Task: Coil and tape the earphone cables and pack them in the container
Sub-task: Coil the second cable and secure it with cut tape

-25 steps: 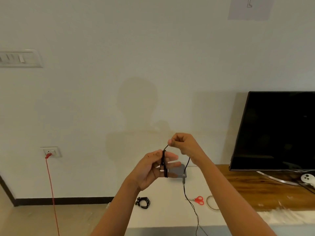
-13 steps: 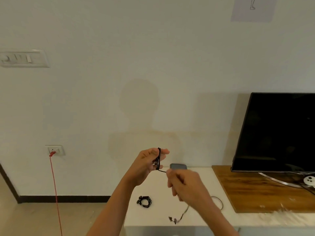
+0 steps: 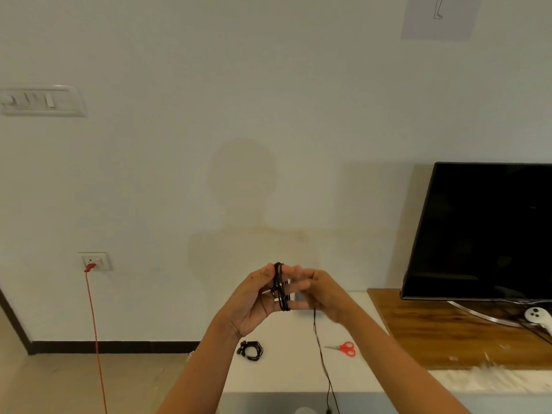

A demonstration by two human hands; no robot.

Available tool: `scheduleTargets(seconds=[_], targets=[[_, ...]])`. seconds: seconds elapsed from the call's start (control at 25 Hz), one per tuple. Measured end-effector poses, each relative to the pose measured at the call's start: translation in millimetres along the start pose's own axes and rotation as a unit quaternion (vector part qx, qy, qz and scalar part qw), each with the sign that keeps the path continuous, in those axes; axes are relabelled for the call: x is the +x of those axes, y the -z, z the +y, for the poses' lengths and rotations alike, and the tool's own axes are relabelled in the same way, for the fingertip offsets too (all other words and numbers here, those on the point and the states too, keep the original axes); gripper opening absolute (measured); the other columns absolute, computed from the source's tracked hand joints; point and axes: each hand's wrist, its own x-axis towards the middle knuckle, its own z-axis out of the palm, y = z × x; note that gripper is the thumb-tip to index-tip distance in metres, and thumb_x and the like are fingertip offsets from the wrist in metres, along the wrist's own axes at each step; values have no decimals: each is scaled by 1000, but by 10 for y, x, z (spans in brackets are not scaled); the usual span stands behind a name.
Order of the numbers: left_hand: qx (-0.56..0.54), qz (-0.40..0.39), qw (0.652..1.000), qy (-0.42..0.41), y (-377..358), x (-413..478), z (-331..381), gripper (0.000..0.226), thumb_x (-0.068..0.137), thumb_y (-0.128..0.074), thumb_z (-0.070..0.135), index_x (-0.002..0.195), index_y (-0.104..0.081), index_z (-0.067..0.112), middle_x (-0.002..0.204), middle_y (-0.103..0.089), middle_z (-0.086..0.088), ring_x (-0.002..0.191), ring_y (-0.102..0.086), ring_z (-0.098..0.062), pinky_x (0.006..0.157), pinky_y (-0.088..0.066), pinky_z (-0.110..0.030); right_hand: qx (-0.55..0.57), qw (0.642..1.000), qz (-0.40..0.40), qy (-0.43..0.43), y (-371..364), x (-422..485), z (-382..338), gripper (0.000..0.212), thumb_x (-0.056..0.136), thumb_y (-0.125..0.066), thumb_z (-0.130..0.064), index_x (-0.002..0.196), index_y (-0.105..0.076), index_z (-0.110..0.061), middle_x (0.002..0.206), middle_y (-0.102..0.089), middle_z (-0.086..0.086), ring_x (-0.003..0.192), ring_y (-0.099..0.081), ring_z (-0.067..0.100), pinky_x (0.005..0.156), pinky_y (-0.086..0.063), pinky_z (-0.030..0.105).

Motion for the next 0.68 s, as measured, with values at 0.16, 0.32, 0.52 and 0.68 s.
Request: scheduleTargets(seconds=[0.16,0.32,0.52,0.68], targets=[[-24,61,996,-67,123,106,64,38,92,-44,25,100,-70,-1,120,-66,-17,113,-60,-41,83,-53,-61,12,1000,-1,-9,-381,-484,284,36,94,-53,-36,71,-68,-13,55,-50,0,44,-36,9,46,-29,21],[148,108,982,-45,293,132,19,30,98,-43,18,103,-69,3,118,-69,-9,119,-59,-32,87,-54,-54,-121,992,29,36,-400,-775,79,28,96,-49,-21,76,-69,-18,53,-60,-3,46,-47,9,49,-40,21],[314,33,949,14,271,6,-22,35,95,-54,34,93,-70,3,88,-62,-19,82,-54,-35,78,-49,-42,-276,957,29,85,-300,-716,-388,19,91,-55,-24,80,-67,-13,60,-64,-5,45,-52,3,49,-46,19],[309,31,947,78,262,-93,-30,29,98,-50,26,94,-73,8,102,-68,-17,102,-63,-28,85,-51,-45,-376,909,73,165,-127,-400,-613,17,88,-59,-28,82,-70,-17,68,-66,-3,56,-54,9,53,-41,19]])
